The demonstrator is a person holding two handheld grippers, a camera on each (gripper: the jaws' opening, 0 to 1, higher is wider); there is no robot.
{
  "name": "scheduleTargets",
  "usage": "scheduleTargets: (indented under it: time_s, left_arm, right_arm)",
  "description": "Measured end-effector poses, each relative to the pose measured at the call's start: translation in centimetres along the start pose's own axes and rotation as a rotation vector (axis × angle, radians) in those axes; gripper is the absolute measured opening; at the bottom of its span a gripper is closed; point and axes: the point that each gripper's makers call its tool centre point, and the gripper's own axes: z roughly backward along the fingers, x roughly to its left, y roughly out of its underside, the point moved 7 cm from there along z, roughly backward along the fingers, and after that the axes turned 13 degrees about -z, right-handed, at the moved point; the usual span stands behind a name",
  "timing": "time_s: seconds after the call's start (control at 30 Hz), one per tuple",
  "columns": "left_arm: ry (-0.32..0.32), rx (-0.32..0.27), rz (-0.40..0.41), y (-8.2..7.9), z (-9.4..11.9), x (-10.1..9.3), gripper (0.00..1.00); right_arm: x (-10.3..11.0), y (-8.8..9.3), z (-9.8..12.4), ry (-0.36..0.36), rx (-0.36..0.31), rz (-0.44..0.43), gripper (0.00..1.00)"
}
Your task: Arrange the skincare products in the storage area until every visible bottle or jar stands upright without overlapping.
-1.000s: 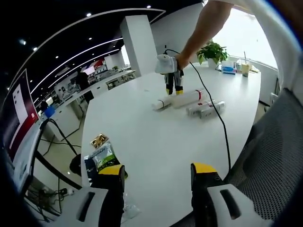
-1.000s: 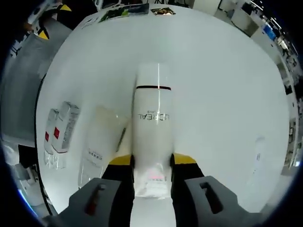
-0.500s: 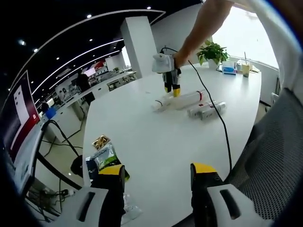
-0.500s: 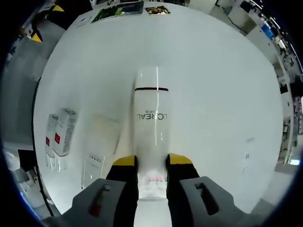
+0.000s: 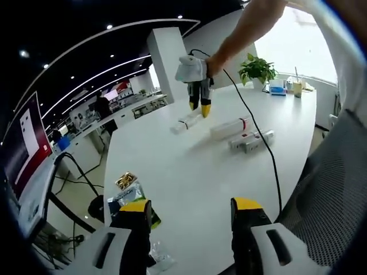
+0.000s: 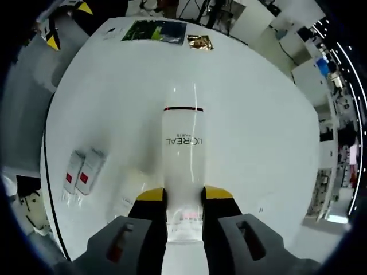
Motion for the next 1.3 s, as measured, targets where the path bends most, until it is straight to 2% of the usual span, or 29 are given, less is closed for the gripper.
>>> scheduleTargets:
  time_s: [0.2,0.3,0.4,0.53,0.7,0.77,0.87,0.93,1.0,1.03,1.07,1.1,1.13,1.2,1.27,1.3]
  left_arm:
    - [0.0,-0.037,-0.011,-0.4,0.3,0.0,0.58]
    - [0.001,-0.052,-0.012,-0.7,0.4,-0.1,0.58]
    - [0.002,-0.061,-0.018,-0.8,0.4,-0.1,0.58]
    - [0.0,-0.092,-0.013,-1.2,0.7,-0.1,0.59]
    - [0.043,-0.141,0.02,-2.1,0.7,-0.3,0.65]
    - [0.059,-0.161,0.036,-2.4,0.8,-0.3,0.66]
    - [0.113,-0.187,0.103,-3.0,0.8,-0.2,0.66]
    - [0.183,-0.197,0.164,-3.3,0.7,-0.2,0.66]
    - [0.267,-0.239,0.191,-4.1,0.6,-0.2,0.66]
    - [0.33,-0.276,0.244,-4.7,0.6,-0.4,0.67]
    - [0.367,-0.296,0.301,-5.0,0.5,-0.4,0.68]
    - [0.455,-0.268,0.392,-5.0,0.3,-0.7,0.69]
    - [0.5,-0.266,0.42,-5.1,0.2,-0.9,0.7]
    - [0.532,-0.275,0.443,-5.2,-0.1,-1.1,0.65]
    - [0.511,-0.311,0.436,-5.3,-0.2,-1.0,0.59]
    - [0.512,-0.309,0.446,-5.2,-0.4,-1.0,0.58]
  right_arm:
    - [4.3,-3.1,3.0,0.076,-0.036,0.164,0.18]
    - [6.9,-4.1,4.0,0.076,-0.049,0.212,0.18]
    - [9.1,-5.1,5.0,0.104,-0.057,0.295,0.18]
    - [11.8,-5.9,6.0,0.112,-0.065,0.328,0.19]
    - [14.9,-7.3,6.9,0.163,-0.06,0.466,0.19]
    - [15.8,-7.7,7.0,0.172,-0.065,0.476,0.19]
    - [17.2,-8.4,7.3,0.194,-0.071,0.528,0.19]
    - [17.9,-8.9,7.6,0.212,-0.079,0.566,0.19]
    - [18.5,-9.3,7.8,0.23,-0.086,0.621,0.19]
    - [18.7,-9.4,7.9,0.236,-0.088,0.647,0.19]
    - [19.1,-9.6,8.0,0.251,-0.092,0.685,0.2]
    - [19.3,-9.6,8.0,0.25,-0.093,0.698,0.2]
    - [19.6,-9.8,8.1,0.249,-0.099,0.719,0.2]
    - [20.4,-10.0,8.4,0.251,-0.107,0.756,0.2]
    - [21.1,-10.3,8.6,0.251,-0.117,0.81,0.2]
    - [21.5,-10.4,8.7,0.262,-0.116,0.833,0.2]
